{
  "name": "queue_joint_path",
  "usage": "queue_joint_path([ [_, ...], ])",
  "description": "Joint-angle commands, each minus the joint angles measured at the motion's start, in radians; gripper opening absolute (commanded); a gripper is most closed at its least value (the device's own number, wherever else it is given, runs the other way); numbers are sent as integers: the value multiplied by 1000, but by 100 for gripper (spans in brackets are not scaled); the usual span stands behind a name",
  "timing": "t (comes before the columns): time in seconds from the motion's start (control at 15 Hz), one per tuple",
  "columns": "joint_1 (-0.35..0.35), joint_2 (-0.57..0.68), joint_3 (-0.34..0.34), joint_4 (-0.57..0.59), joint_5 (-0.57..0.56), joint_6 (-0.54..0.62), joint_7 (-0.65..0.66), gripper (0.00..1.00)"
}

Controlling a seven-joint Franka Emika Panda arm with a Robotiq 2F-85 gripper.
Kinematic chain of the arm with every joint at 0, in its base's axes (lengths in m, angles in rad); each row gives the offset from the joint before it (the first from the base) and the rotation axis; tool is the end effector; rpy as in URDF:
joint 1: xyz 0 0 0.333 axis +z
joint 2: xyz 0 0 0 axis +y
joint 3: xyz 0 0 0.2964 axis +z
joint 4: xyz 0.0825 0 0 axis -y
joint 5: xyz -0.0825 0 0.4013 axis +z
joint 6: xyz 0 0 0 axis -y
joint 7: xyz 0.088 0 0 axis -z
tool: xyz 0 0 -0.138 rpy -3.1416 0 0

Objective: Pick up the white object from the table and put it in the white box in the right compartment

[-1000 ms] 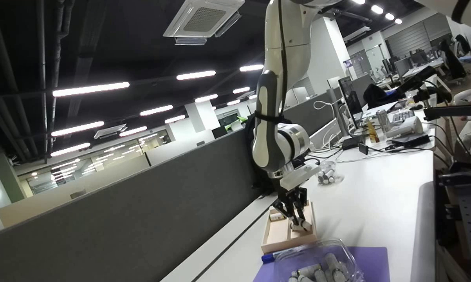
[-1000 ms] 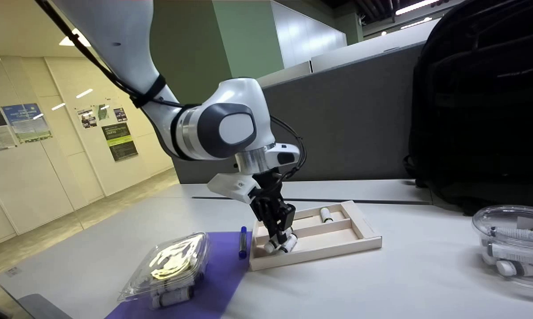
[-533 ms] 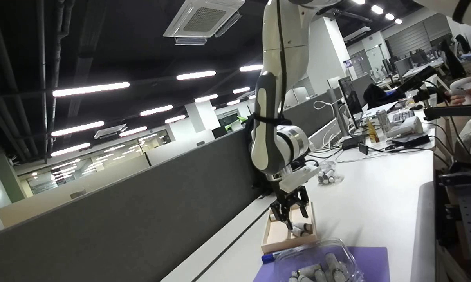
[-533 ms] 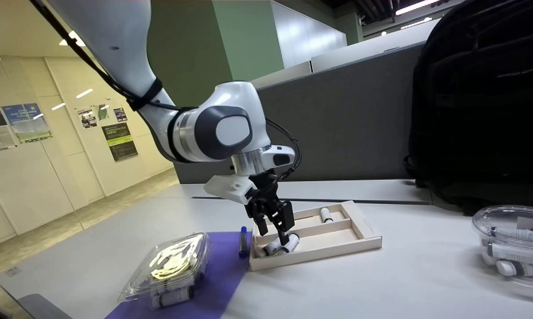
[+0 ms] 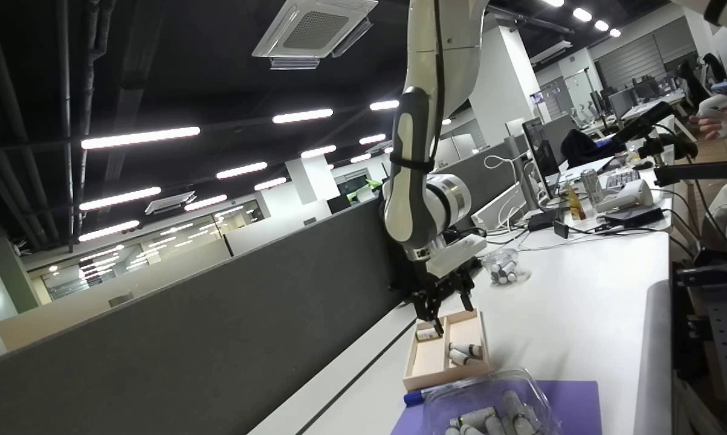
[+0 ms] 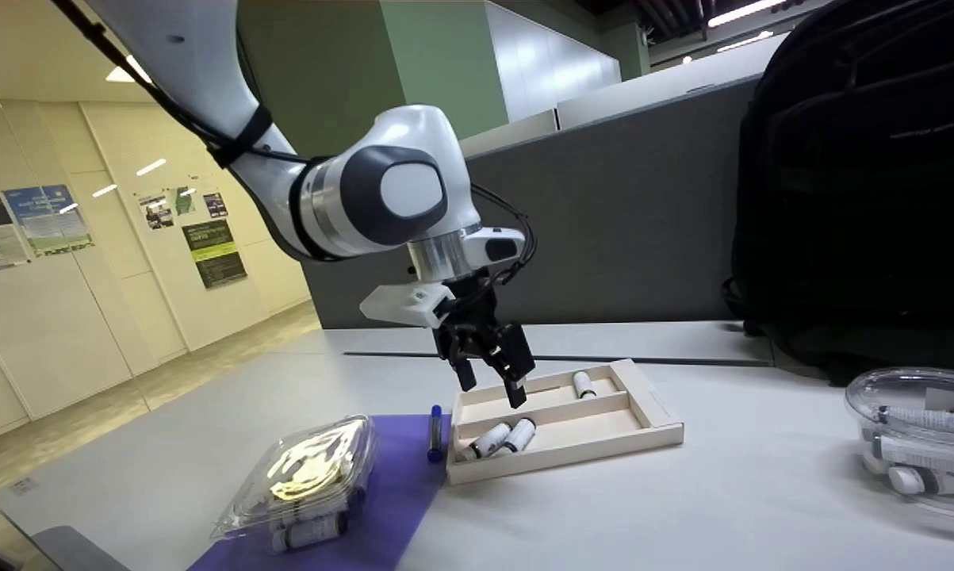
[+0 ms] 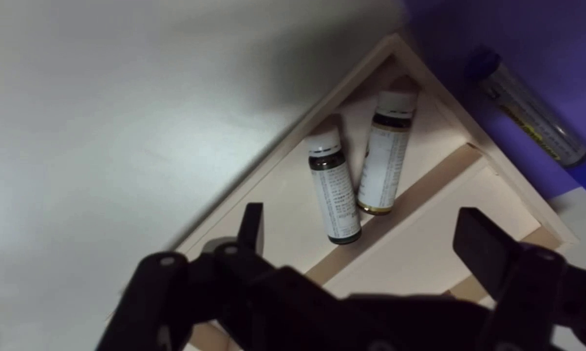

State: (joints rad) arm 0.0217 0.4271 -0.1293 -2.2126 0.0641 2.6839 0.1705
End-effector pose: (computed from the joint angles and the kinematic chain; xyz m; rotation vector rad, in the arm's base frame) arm 0.5541 -0.0658 0.1246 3.0784 -0.5002 0.0775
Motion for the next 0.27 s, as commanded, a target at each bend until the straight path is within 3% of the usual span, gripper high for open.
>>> queue_joint_path([
  [0.0,82,-133,-99,-106,-164,-16,143,100],
  [0.2,123,-212,-168,-160,-344,-43,268,100],
])
